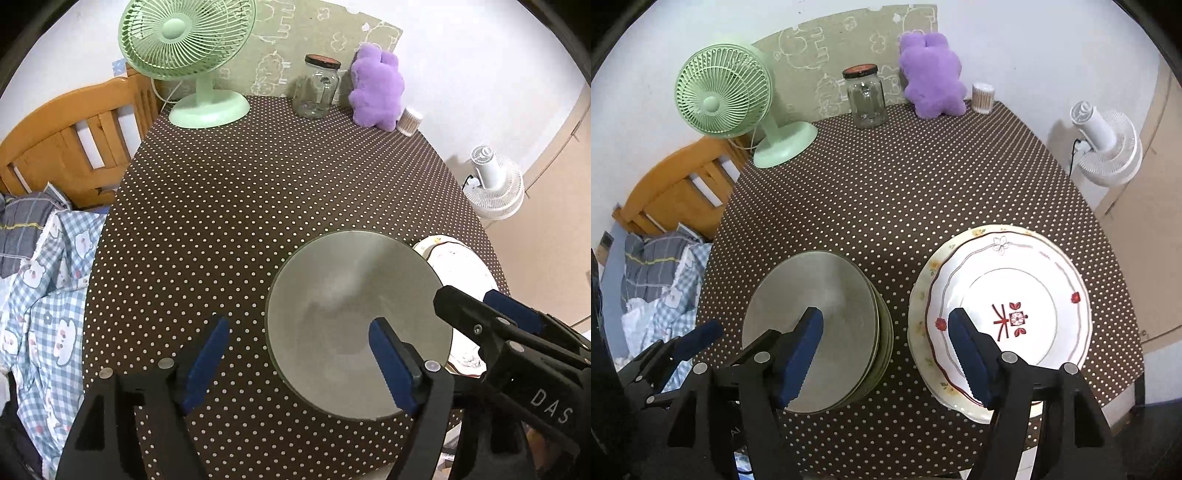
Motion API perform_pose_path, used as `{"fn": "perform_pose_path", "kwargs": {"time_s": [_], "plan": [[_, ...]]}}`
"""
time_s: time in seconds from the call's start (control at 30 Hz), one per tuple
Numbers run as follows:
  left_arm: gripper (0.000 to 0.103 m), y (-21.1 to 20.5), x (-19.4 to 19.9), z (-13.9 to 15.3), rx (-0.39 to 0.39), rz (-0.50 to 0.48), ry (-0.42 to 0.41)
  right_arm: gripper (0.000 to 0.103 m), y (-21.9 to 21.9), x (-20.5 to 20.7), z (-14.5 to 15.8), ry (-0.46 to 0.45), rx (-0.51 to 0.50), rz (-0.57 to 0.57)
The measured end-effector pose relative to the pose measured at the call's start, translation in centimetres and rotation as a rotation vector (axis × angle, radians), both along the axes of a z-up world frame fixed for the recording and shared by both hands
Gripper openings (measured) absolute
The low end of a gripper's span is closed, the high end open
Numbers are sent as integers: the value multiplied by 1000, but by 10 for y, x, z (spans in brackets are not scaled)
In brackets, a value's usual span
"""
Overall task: Organize plates and bowls
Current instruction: 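Grasp the rim of the stacked grey bowls with both tools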
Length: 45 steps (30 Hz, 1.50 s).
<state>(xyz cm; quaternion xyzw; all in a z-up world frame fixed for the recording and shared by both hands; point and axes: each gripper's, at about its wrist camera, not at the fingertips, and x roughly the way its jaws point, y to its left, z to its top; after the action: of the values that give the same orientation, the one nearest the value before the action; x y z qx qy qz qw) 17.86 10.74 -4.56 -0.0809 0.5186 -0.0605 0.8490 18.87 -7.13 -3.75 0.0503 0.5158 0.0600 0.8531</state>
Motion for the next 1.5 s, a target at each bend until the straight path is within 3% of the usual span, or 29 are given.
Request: {"fn": "perform_pose_path", "kwargs": {"time_s": [0.57, 0.93, 1.13, 1.33, 1.5], "plan": [[77, -7, 22, -24, 10, 17, 44, 72, -1, 32, -37, 98, 62, 12], [68, -16, 28, -37, 15, -15, 68, 50, 3, 41, -56, 162, 101, 38], [65, -16, 31, -46, 16, -5, 100, 46, 10, 46, -66, 191, 112, 64], [55, -22, 31, -53, 0, -9, 115, 34, 16, 51, -73, 216, 117, 94], [51, -25, 31, -54, 22, 5, 108, 34, 18, 51, -74, 211, 116, 107]]}}
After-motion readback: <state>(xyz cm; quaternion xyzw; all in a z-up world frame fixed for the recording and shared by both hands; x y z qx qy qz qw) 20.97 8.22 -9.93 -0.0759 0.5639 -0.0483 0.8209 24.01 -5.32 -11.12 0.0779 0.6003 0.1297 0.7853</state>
